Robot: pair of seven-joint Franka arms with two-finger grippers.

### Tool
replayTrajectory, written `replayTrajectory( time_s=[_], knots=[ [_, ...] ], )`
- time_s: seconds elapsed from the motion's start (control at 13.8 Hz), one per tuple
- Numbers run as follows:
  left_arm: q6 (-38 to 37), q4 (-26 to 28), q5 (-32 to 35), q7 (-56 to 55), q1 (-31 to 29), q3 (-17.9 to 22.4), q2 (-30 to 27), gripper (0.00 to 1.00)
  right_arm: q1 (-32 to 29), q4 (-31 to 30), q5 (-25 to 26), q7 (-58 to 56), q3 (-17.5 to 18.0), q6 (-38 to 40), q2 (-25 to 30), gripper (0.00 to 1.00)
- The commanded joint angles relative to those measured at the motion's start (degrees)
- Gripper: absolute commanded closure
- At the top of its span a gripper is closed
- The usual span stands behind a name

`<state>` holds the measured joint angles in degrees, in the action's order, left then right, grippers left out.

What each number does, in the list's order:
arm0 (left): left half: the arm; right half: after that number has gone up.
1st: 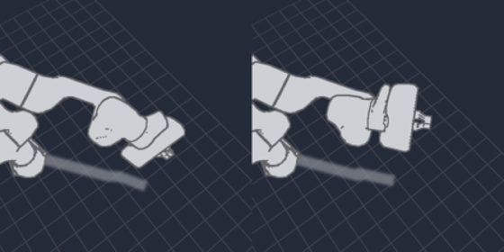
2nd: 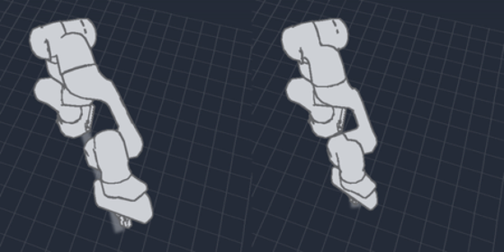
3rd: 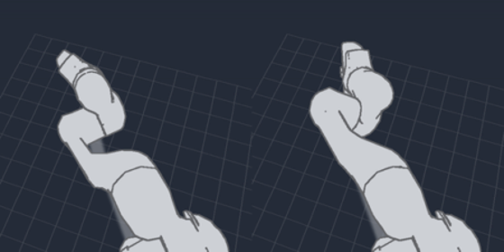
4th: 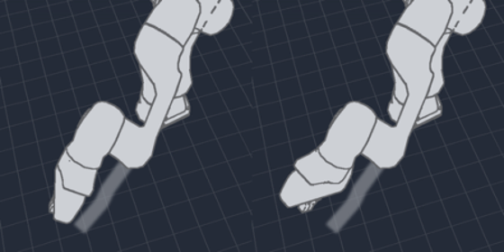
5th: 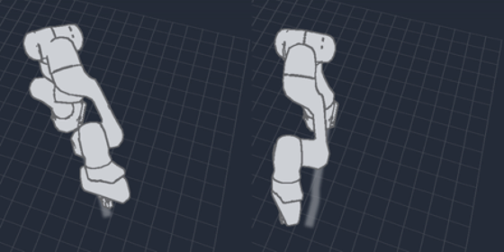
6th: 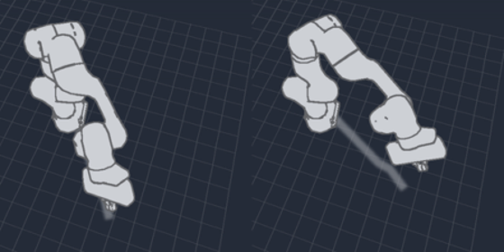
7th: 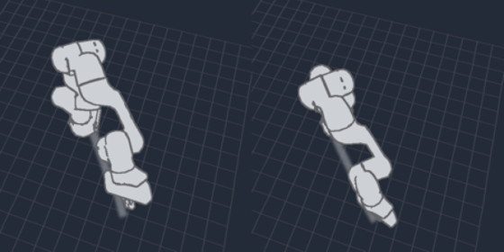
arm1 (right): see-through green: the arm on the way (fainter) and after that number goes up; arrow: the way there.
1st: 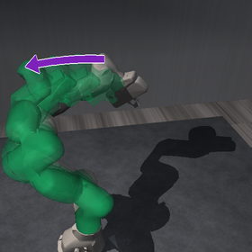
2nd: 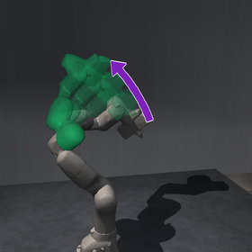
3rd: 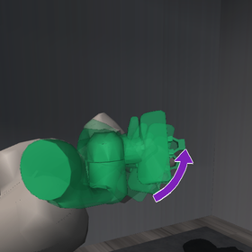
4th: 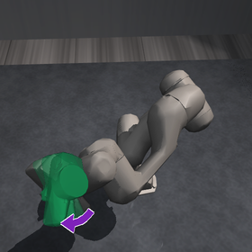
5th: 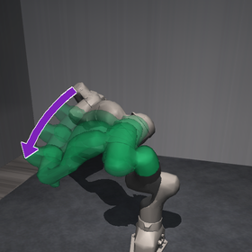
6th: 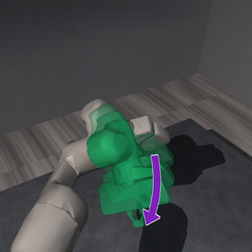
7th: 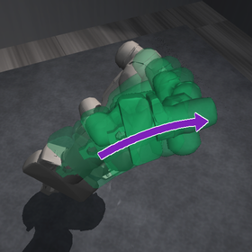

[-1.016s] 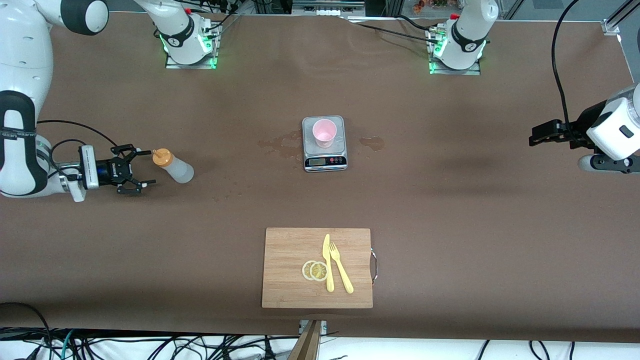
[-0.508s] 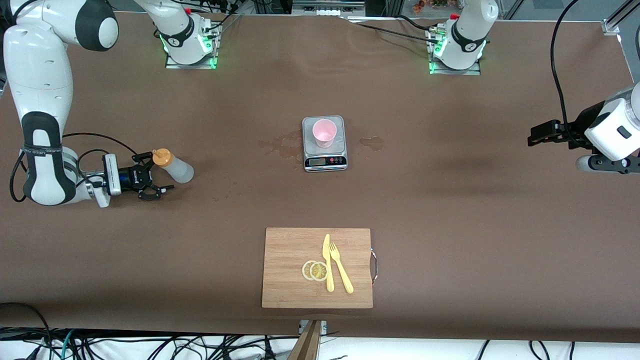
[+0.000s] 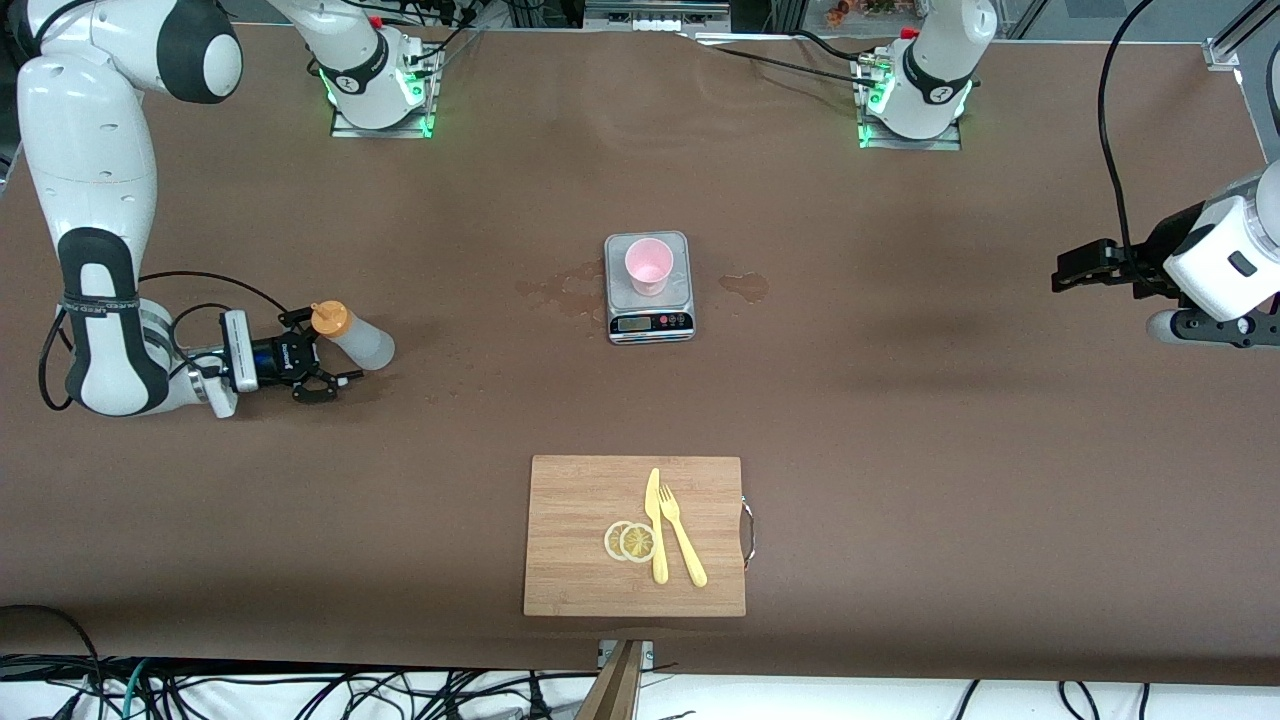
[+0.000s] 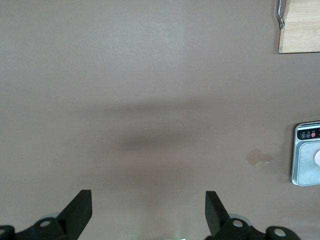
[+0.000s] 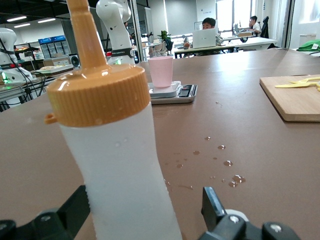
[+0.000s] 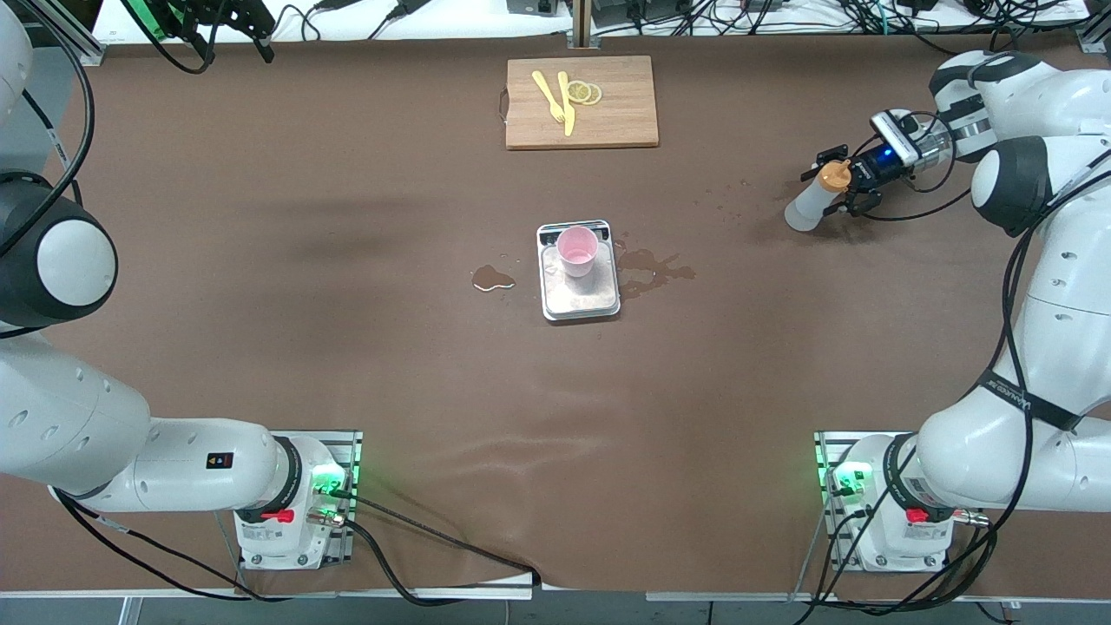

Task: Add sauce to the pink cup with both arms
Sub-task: 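Grasp the white squeeze bottle with the right gripper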

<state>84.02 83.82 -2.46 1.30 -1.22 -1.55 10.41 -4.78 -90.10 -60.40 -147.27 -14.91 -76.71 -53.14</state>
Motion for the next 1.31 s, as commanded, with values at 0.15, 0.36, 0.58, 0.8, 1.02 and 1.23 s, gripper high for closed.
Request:
replayTrajectory(
  time_s=[0.15, 0.36, 0.58, 0.8, 1.02, 1.23],
  knots=[
    [-0.79, -0.67, 0.17, 0.11, 0.17, 0.06, 0.14, 0.0, 0.03, -0.16, -1.3, -3.28, 0.15, -1.34, -1.44, 0.36],
    [-0.7, -0.67, 0.17, 0.37, 0.17, 0.06, 0.14, 0.0, 0.38, -0.07, -1.38, -2.24, 0.15, -1.87, -1.27, 0.81],
    [-0.7, -0.67, 0.17, 0.55, 0.17, 0.14, 0.14, 0.0, 1.17, 0.54, -1.39, 0.31, 0.15, -1.96, -0.74, 0.92],
    [-0.7, -0.67, 0.17, 0.64, 0.08, 0.14, 0.14, 0.0, 3.45, 1.24, -1.83, 2.25, -0.46, -2.13, 0.66, 0.93],
    [-0.7, -0.67, 0.17, 0.55, 0.17, 0.14, 0.14, 0.0, 5.03, 1.42, -1.21, 4.26, -0.73, -5.11, 3.2, 0.93],
    [-0.7, -0.67, 0.17, 0.64, 0.08, 0.14, 0.14, 0.0, 7.84, 0.81, 4.57, 12.5, -0.99, -11.77, 9.08, 0.93]
  ],
)
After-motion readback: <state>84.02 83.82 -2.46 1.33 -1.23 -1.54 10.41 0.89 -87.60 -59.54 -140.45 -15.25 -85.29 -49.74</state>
